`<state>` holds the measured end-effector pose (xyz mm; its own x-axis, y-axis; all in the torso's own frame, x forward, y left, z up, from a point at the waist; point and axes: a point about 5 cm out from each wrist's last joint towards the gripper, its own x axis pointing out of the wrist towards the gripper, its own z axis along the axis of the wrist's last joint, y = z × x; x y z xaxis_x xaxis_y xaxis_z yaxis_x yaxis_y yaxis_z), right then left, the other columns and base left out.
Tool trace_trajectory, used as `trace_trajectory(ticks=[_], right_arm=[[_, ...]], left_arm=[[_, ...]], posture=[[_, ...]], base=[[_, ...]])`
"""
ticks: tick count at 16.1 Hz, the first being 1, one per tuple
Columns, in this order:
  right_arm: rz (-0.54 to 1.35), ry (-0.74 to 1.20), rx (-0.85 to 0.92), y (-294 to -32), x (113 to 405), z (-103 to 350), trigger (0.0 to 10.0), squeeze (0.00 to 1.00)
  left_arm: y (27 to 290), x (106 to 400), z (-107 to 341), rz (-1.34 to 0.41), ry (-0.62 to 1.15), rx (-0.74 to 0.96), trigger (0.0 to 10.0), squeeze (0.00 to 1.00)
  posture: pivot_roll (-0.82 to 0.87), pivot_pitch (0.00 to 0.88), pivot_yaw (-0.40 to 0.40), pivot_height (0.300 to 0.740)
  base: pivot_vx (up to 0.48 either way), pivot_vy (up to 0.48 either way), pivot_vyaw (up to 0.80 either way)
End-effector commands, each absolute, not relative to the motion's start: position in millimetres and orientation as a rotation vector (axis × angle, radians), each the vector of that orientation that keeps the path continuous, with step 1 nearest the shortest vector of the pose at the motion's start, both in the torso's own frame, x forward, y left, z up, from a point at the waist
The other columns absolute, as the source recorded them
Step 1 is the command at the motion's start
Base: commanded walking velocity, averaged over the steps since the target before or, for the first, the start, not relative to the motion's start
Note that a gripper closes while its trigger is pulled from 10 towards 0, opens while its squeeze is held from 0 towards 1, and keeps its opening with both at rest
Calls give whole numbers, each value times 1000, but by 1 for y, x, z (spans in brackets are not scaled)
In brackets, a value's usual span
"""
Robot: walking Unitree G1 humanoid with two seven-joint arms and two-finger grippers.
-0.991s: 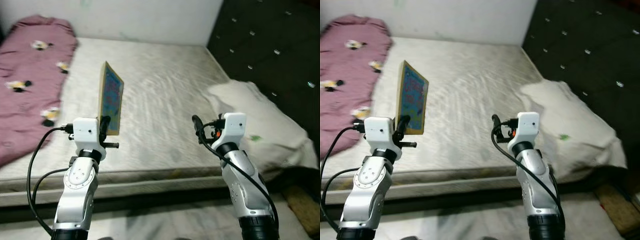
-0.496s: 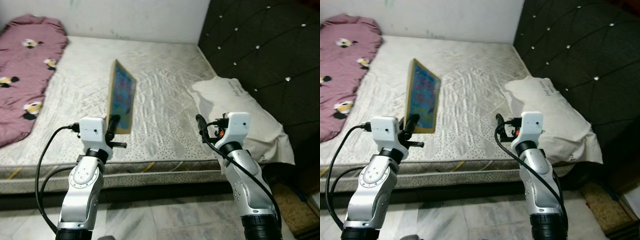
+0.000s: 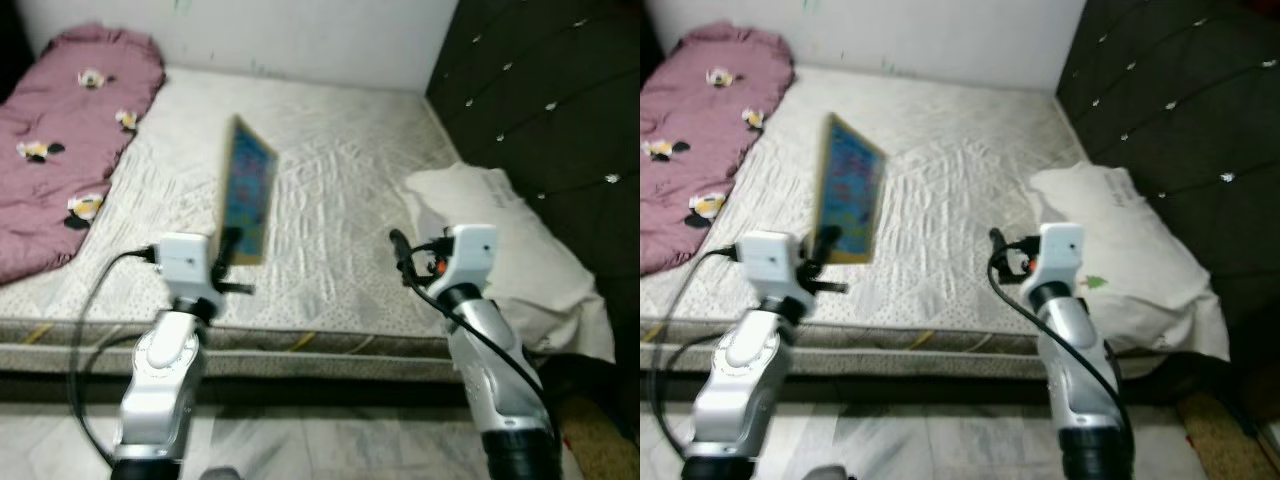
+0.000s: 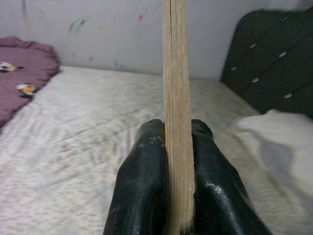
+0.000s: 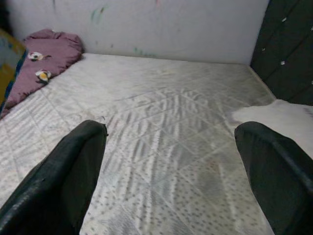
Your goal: Clean up the room
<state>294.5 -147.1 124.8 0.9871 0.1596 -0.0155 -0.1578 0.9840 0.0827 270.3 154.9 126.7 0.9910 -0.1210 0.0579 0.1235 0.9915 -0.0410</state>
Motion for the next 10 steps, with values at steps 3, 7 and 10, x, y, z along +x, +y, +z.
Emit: trace_trajectory(ticks=[3, 7, 10], right_arm=[[123, 32, 60, -158, 293, 124, 10000, 0], [119, 36, 58, -159, 293, 123, 10000, 0], [115, 36, 57, -159, 292, 123, 10000, 0]], left_arm=[[144, 271, 139, -168, -116, -61, 10000, 0], [144, 271, 138, -173, -113, -59, 10000, 0], [144, 271, 138, -176, -110, -57, 10000, 0]], posture=[[-47, 0, -111, 740], [-47, 0, -110, 740], [-49, 0, -107, 740]], base=[[299, 0, 0], [306, 0, 0], [311, 0, 0]])
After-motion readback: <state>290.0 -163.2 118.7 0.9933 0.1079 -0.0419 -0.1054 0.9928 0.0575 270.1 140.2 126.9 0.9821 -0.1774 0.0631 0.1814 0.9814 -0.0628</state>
